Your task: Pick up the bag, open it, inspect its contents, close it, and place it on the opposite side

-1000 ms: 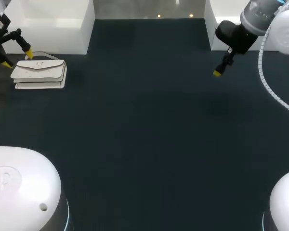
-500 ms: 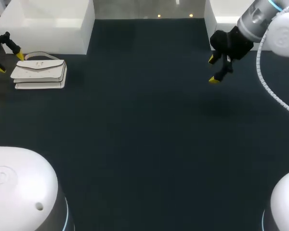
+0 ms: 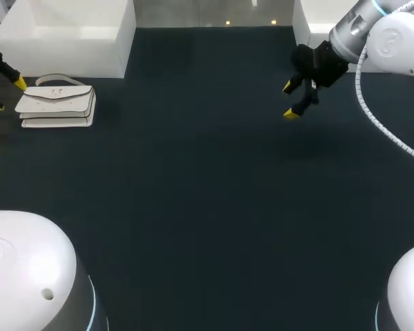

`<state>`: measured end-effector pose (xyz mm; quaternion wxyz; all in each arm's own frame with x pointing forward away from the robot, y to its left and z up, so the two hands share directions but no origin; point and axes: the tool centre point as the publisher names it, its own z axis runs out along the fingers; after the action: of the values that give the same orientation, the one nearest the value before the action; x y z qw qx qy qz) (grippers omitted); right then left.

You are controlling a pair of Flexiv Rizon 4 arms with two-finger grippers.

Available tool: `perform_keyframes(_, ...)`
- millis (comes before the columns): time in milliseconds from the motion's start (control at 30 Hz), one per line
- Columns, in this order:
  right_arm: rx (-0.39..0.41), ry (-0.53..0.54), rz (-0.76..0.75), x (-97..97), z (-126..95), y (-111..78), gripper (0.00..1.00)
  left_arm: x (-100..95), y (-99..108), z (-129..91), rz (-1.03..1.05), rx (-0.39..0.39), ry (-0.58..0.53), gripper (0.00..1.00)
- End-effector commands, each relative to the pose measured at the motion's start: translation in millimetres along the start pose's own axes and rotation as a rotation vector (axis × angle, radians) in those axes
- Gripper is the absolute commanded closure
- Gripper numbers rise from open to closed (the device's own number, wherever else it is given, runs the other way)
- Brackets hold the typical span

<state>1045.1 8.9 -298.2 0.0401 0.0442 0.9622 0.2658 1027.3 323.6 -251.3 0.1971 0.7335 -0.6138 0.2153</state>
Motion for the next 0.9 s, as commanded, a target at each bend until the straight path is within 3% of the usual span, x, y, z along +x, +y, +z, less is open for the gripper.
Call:
perform_keyframes(33, -0.019, 0.0, -0.005, -5.9, 9, 2.3, 0.0, -4.5, -3, 0, 0.002, -0.002, 0.035, 0.0)
perform_keyframes(900, -0.126, 0.015, -0.019, -31.7, 45, 9.1, 0.0, -25.0, -15, -1, -0.027, -0.02, 0.119, 0.0)
